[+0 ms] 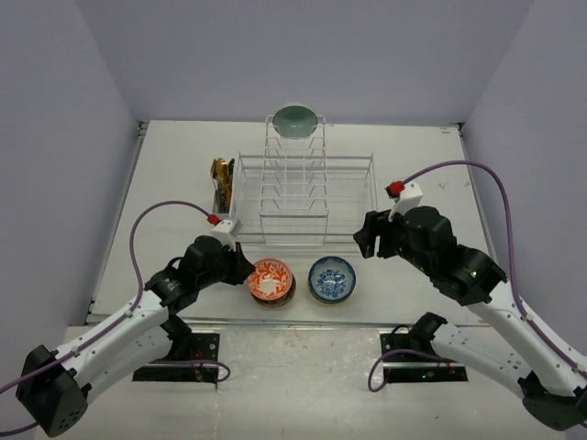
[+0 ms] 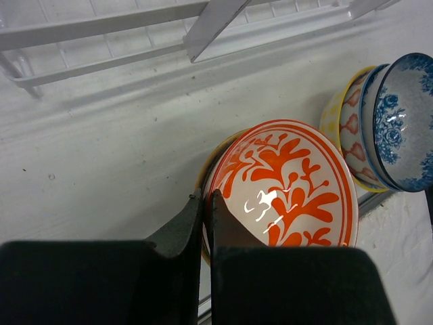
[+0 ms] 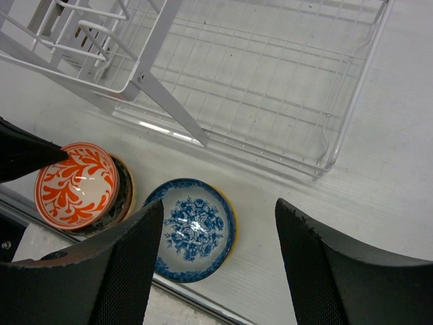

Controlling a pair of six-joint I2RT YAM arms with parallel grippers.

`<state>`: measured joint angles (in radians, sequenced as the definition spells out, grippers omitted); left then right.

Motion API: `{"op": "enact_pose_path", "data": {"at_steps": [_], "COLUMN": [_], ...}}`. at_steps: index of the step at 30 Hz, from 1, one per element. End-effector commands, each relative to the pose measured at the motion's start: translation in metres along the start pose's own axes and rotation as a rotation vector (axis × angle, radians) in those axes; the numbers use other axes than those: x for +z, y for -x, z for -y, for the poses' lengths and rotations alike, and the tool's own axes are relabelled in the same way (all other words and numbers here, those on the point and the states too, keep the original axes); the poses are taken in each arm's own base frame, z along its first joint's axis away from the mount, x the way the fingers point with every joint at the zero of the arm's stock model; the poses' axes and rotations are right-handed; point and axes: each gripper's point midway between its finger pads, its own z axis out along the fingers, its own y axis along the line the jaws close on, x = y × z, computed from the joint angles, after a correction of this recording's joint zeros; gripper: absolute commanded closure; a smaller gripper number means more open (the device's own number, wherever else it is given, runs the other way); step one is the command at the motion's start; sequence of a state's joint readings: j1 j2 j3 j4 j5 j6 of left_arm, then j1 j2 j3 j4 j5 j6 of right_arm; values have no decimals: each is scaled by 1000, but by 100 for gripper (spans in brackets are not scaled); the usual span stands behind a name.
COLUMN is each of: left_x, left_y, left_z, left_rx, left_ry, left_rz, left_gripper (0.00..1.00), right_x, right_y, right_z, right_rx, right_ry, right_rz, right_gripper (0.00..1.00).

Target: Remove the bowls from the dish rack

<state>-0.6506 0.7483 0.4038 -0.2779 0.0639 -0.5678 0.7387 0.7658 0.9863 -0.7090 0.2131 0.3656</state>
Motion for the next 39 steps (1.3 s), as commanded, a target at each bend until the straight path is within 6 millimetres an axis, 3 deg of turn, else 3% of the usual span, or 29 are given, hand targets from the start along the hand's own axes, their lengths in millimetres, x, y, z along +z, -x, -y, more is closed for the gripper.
{"op": "enact_pose_path", "data": {"at_steps": [1,16,19,25,26,34,39], "left_x": [0,4,7,5,4,-11,-28], "left_y": [28,19,14,15,16,28,49], "left_z": [16,26,27,29,29,28,23], "left_rx": [-29,-15,-11,-3,-1,23,36], "left_ry": [-63,-96,-98,-91,-82,-45,28], "left_rz": [129,94,74,62,64,73,121], "left_gripper": [100,100,92,66,58,40,32], "right_x": [0,2,1,1,1,1,2], "right_y": [13,13,13,14,15,17,17], "right_z": [-8,-11,-11,-11,-12,-13,-13], "right_rx": [7,10,9,12,10,9,6], "right_ry": [35,44,47,48,49,51,49], "right_rz": [39,35,36,37,40,39,37], "right_gripper": [32,32,32,32,32,32,32]}}
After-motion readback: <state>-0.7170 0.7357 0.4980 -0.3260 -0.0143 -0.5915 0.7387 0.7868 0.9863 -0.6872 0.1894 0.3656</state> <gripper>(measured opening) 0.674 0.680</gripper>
